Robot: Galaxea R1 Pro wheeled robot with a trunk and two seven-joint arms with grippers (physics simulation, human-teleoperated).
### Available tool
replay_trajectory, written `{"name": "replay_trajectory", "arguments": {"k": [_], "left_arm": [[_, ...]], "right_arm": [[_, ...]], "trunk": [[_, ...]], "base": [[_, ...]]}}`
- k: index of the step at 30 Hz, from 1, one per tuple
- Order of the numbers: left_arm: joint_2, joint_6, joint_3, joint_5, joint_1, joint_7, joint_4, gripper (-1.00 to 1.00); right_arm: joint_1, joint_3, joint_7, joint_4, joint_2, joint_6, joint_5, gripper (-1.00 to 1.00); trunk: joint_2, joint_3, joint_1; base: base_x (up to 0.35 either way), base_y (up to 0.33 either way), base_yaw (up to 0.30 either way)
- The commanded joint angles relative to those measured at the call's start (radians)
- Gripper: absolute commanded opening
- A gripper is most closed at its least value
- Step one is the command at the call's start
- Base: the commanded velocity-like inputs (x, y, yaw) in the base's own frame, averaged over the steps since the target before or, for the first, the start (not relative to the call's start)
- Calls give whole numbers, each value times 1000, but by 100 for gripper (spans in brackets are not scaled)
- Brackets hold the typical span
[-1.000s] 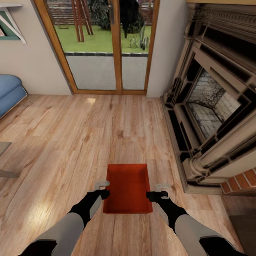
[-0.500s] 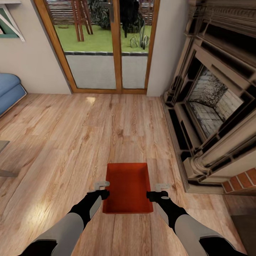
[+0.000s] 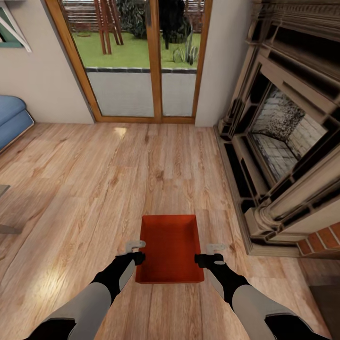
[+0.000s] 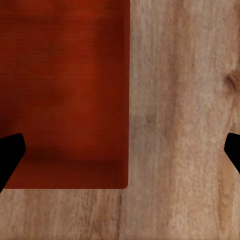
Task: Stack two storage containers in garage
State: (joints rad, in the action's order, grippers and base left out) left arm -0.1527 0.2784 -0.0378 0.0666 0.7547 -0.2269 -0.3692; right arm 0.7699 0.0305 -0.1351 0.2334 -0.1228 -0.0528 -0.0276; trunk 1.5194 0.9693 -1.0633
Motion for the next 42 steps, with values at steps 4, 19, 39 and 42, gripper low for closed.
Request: {"name": "replay_trajectory", "arguments": {"k": [4,19,39,42], "left_arm": [[-1,4,-4,7,0,-3,-2,100],[-1,4,-4,7,0,-3,-2,100],[-1,4,-4,7,0,-3,-5,100],[-1,4,-4,7,0,-3,-6,100]], "right_arm": [[0,3,-5,1,0,-6,-2,100],[0,3,-4,2,0,-5,-3,100],[0,3,-3,3,0,-7,-1,100],[0,3,-2,5,-1,-3,-3,100]], "trunk": [[29,13,-15],[134,60,-73],[274,123,-150],[295,132,-161]], "base": [[0,0,0],[0,0,0],[0,0,0],[0,0,0]]}}
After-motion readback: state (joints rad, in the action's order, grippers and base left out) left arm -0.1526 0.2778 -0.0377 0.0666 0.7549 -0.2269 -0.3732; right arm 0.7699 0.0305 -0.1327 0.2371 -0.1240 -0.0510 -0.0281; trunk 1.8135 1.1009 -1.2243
